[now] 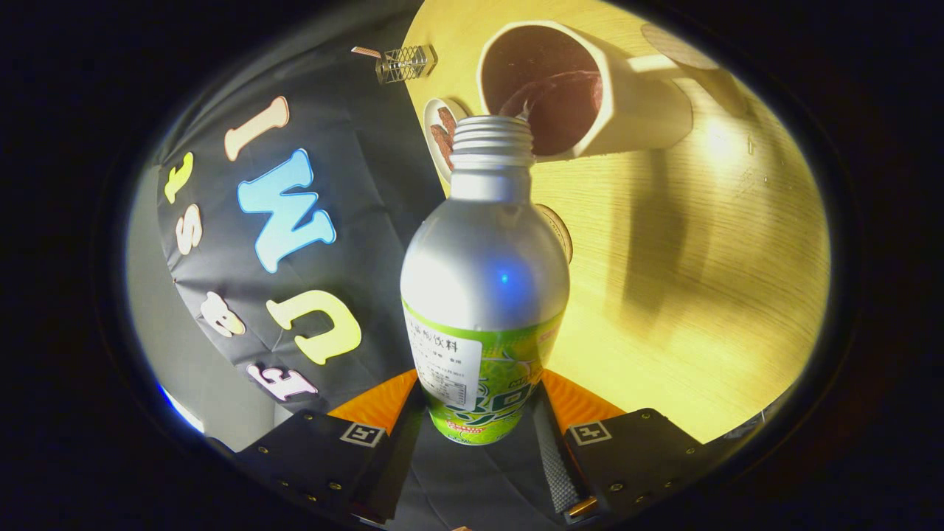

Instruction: Take the bottle from table, then pour the juice into the cup, finally place the bottle on the coaster

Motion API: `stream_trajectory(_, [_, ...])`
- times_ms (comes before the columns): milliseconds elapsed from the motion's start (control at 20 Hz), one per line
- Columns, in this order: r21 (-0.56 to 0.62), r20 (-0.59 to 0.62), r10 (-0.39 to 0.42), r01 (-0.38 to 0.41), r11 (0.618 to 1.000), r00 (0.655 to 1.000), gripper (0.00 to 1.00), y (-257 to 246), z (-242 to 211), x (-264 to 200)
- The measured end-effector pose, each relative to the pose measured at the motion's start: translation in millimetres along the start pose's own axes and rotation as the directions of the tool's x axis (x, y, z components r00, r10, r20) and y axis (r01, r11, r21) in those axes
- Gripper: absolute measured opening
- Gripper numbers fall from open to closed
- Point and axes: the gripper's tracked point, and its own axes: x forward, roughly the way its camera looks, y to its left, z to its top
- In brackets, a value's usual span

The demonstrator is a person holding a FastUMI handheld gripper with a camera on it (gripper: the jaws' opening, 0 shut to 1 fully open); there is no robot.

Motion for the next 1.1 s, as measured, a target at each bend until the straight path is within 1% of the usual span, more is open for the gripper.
stream_trajectory(500, [0.067,0.006,0.029,-0.03,0.997,1.0,0.76,7.5,-3.8,2.6])
stream_trajectory(1100, [0.126,0.015,0.038,-0.04,0.991,0.999,0.76,18.1,-0.9,4.8])
